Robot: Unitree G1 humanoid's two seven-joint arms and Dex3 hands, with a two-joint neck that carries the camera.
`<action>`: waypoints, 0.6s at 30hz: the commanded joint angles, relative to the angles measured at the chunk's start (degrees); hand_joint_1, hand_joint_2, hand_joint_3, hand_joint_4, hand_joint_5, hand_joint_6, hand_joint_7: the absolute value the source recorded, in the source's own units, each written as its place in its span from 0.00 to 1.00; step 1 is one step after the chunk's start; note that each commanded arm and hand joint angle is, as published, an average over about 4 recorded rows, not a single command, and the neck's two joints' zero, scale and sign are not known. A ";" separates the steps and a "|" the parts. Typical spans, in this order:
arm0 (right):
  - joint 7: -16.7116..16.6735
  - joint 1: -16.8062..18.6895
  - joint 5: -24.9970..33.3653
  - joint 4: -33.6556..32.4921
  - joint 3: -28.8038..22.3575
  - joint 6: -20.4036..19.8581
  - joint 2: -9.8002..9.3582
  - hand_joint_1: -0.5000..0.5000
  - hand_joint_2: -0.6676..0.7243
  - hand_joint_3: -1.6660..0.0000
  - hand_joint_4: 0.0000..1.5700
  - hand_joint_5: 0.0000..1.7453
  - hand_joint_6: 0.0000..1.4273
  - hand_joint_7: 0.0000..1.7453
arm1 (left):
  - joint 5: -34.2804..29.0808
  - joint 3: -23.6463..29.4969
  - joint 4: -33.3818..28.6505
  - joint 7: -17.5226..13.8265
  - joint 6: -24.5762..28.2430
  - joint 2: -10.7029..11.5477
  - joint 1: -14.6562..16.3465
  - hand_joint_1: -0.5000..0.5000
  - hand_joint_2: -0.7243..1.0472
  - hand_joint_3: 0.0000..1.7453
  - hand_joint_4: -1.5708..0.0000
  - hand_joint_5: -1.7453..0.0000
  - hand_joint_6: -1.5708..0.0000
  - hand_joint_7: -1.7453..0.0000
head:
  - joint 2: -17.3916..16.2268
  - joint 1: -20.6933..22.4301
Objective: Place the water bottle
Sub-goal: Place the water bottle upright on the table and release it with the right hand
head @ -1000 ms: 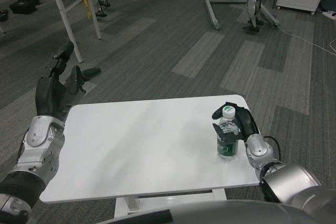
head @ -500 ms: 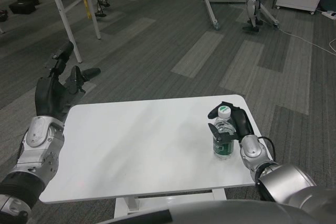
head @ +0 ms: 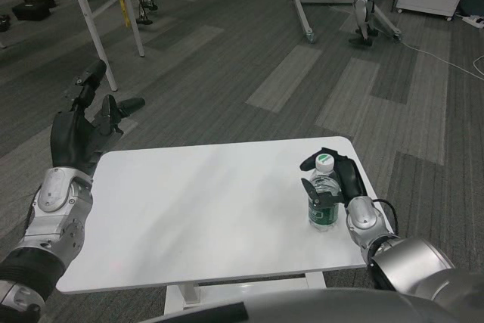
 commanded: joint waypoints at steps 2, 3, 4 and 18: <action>-0.51 -0.43 0.29 0.10 -0.19 -1.22 -0.16 0.01 0.06 0.13 0.55 0.51 0.42 0.46 | 0.36 0.53 -0.72 -0.01 -0.05 0.51 -0.11 0.02 1.00 0.45 0.55 0.59 0.83 0.88 | -0.05 0.02; -0.51 -0.39 0.29 0.10 -0.19 -1.20 -0.21 0.00 0.08 0.14 0.34 0.31 0.26 0.36 | 0.36 0.55 -0.74 -0.01 -0.07 0.51 -0.07 0.02 1.00 0.45 0.55 0.59 0.82 0.88 | -0.06 0.03; -0.42 -0.37 0.33 0.10 -0.19 -1.15 -0.25 0.00 0.10 0.14 0.20 0.18 0.16 0.27 | 0.36 0.55 -0.78 -0.01 -0.07 0.51 -0.03 0.02 1.00 0.45 0.55 0.59 0.82 0.88 | -0.08 0.02; 3.86 0.07 3.23 0.02 -0.28 -0.89 -0.98 0.17 0.70 0.62 0.00 0.00 0.00 0.00 | 0.36 0.96 -2.32 -0.05 -0.14 0.42 1.12 0.04 1.00 0.45 0.55 0.59 0.83 0.88 | 0.69 0.40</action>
